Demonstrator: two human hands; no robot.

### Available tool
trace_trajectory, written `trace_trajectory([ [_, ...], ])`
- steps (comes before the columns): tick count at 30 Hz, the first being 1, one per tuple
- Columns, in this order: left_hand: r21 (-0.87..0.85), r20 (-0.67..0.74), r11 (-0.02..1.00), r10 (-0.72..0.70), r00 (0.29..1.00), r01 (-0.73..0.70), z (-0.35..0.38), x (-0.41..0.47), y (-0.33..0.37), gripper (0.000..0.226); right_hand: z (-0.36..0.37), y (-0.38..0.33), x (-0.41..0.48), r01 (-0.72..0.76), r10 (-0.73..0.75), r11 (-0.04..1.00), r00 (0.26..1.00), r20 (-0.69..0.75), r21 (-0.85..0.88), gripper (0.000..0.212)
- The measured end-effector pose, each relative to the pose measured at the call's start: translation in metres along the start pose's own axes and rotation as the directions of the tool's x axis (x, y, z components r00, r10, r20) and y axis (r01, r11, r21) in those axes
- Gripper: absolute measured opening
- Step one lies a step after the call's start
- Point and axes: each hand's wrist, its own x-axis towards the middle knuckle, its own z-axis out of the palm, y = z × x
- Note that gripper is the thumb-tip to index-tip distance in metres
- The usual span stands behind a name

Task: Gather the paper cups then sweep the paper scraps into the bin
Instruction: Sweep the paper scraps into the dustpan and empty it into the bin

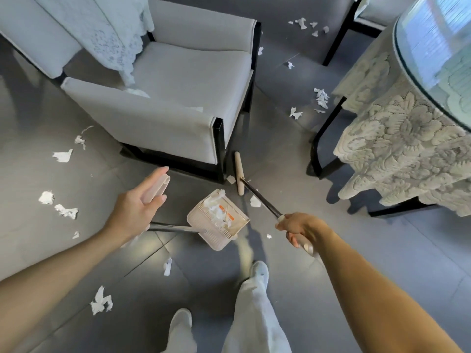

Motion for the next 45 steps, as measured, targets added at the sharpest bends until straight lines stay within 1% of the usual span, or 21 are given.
trace_trajectory([
  [3, 0.0, -0.003, 1.0, 0.024, 1.0, -0.024, -0.037, -0.022, -0.041, 0.062, 0.055, 0.012, -0.025, -0.017, 0.018, 1.0, 1.0, -0.008, 0.024, 0.042],
  [6, 0.002, -0.001, 0.999, 0.054, 0.999, -0.054, -0.068, -0.041, -0.074, 0.064, 0.101, 0.03, -0.052, -0.063, 0.064, 0.994, 0.998, -0.011, 0.085, 0.044],
  [11, 0.016, 0.033, 0.999, 0.051, 0.998, -0.052, -0.094, -0.055, -0.099, 0.059, 0.118, 0.046, -0.088, -0.109, 0.114, 0.94, 0.993, 0.004, 0.323, 0.039],
  [13, 0.04, 0.047, 0.997, 0.06, 0.997, -0.061, -0.097, -0.055, -0.1, 0.057, 0.116, 0.046, -0.098, -0.103, 0.123, 0.919, 0.992, -0.026, 0.381, 0.037],
  [15, 0.054, 0.034, 0.996, 0.069, 0.997, -0.071, -0.097, -0.054, -0.099, 0.057, 0.112, 0.044, -0.104, -0.075, 0.11, 0.938, 0.99, -0.085, 0.338, 0.034],
  [18, 0.065, -0.026, 0.996, 0.063, 0.998, -0.061, -0.099, -0.049, -0.099, 0.058, 0.104, 0.041, -0.095, -0.04, 0.082, 0.975, 0.979, -0.188, 0.219, 0.032],
  [21, 0.074, -0.07, 0.997, 0.034, 0.997, -0.029, -0.1, -0.043, -0.1, 0.058, 0.098, 0.037, -0.074, -0.034, 0.025, 0.999, 0.951, -0.308, -0.025, 0.03],
  [22, 0.075, -0.078, 0.997, 0.03, 0.996, -0.024, -0.1, -0.041, -0.1, 0.057, 0.1, 0.035, -0.068, -0.045, 0.017, 0.996, 0.945, -0.325, -0.078, 0.027],
  [23, 0.081, -0.08, 0.996, 0.028, 0.996, -0.022, -0.1, -0.038, -0.101, 0.057, 0.104, 0.034, -0.061, -0.061, 0.022, 0.992, 0.945, -0.326, -0.111, 0.021],
  [25, 0.104, -0.068, 0.994, 0.03, 0.997, -0.023, -0.101, -0.033, -0.102, 0.057, 0.12, 0.033, -0.051, -0.092, 0.052, 0.986, 0.963, -0.266, -0.142, 0.008],
  [27, 0.135, -0.042, 0.99, 0.037, 0.998, -0.031, -0.101, -0.029, -0.105, 0.057, 0.142, 0.03, -0.049, -0.108, 0.073, 0.976, 0.98, -0.184, -0.189, 0.007],
  [28, 0.149, -0.029, 0.988, 0.04, 0.999, -0.035, -0.101, -0.027, -0.107, 0.057, 0.155, 0.028, -0.052, -0.095, 0.058, 0.967, 0.986, -0.159, -0.234, 0.006],
  [30, 0.152, -0.009, 0.987, 0.051, 0.999, -0.049, -0.102, -0.022, -0.113, 0.058, 0.184, 0.021, -0.063, -0.046, 0.01, 0.937, 0.994, -0.106, -0.345, 0.013],
  [32, 0.143, 0.001, 0.988, 0.052, 0.999, -0.052, -0.108, -0.018, -0.123, 0.06, 0.211, 0.017, -0.072, -0.002, -0.02, 0.928, 0.998, -0.055, -0.372, 0.023],
  [33, 0.148, 0.013, 0.987, 0.058, 0.998, -0.06, -0.112, -0.017, -0.129, 0.061, 0.219, 0.017, -0.075, 0.01, -0.029, 0.94, 0.998, -0.051, -0.342, 0.022],
  [35, 0.157, 0.045, 0.985, 0.069, 0.997, -0.075, -0.124, -0.011, -0.143, 0.064, 0.227, 0.021, -0.09, 0.001, -0.021, 0.976, 0.996, -0.09, -0.216, 0.01],
  [38, 0.133, 0.104, 0.986, 0.085, 0.991, -0.099, -0.143, 0.003, -0.162, 0.064, 0.239, 0.035, -0.114, -0.023, 0.002, 0.994, 0.981, -0.195, -0.106, 0.017],
  [41, 0.123, 0.172, 0.979, 0.142, 0.975, -0.164, -0.155, 0.013, -0.176, 0.062, 0.269, 0.041, -0.131, -0.052, 0.06, 0.998, 0.955, -0.292, 0.035, 0.022],
  [45, 0.122, 0.277, 0.96, 0.21, 0.938, -0.251, -0.172, 0.021, -0.191, 0.066, 0.3, 0.026, -0.122, -0.125, 0.158, 0.986, 0.905, -0.394, 0.109, 0.023],
])
